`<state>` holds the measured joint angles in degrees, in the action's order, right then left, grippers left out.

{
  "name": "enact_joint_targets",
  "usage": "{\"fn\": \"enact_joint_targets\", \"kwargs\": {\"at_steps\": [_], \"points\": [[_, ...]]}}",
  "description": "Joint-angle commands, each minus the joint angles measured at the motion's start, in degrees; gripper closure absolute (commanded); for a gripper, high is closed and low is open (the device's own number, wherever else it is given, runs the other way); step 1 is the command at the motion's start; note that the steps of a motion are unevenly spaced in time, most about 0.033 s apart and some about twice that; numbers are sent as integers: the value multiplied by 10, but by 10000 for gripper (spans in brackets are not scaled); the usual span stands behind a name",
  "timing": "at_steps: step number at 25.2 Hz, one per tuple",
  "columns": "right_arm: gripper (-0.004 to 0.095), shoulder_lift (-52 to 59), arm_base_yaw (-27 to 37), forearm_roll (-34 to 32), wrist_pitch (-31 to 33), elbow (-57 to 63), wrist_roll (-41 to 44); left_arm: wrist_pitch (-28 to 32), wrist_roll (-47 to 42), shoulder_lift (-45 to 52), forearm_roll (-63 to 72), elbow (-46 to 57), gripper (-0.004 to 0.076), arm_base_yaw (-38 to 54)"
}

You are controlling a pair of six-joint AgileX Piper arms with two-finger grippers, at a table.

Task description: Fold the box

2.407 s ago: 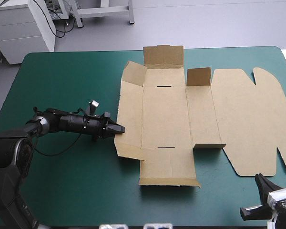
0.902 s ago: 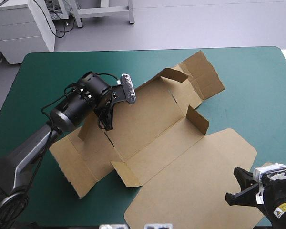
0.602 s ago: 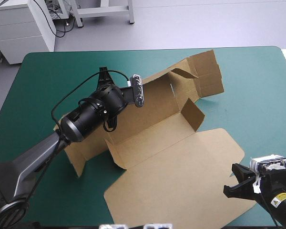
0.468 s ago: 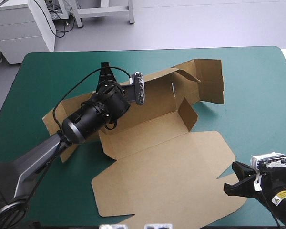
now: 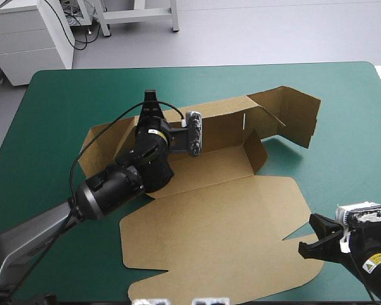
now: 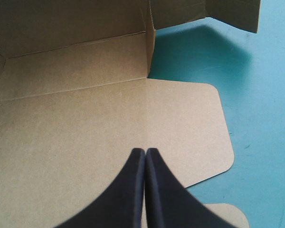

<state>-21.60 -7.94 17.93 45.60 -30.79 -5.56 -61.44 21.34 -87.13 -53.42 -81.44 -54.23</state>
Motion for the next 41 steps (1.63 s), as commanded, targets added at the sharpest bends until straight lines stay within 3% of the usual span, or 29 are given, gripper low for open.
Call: {"fn": "enact_joint_targets", "kwargs": {"at_steps": [1, 6, 12, 17, 23, 26, 34, 41], "points": [[921, -10, 4, 9, -35, -21, 6, 34, -59, 57, -111, 49, 731, -33], [921, -10, 4, 9, -35, -21, 10, 49, -144, 74, -212, 133, 731, -65], [921, -10, 4, 9, -32, -21, 27, 59, -314, 76, -402, 220, 731, -90], [921, -10, 4, 10, -29, -21, 31, 9, -467, 76, -511, 260, 731, -109], [921, -46, 4, 13, -29, -27, 44, 0, -476, 76, -511, 261, 731, -124], [921, -109, 4, 4, -29, -85, 35, 0, -476, 76, -503, 261, 731, -124], [921, -292, 4, -32, 19, -305, 8, 5, -478, 76, -503, 261, 731, -124], [921, -461, 4, -62, 15, -517, -8, 8, -481, 76, -484, 261, 731, -124]]}}
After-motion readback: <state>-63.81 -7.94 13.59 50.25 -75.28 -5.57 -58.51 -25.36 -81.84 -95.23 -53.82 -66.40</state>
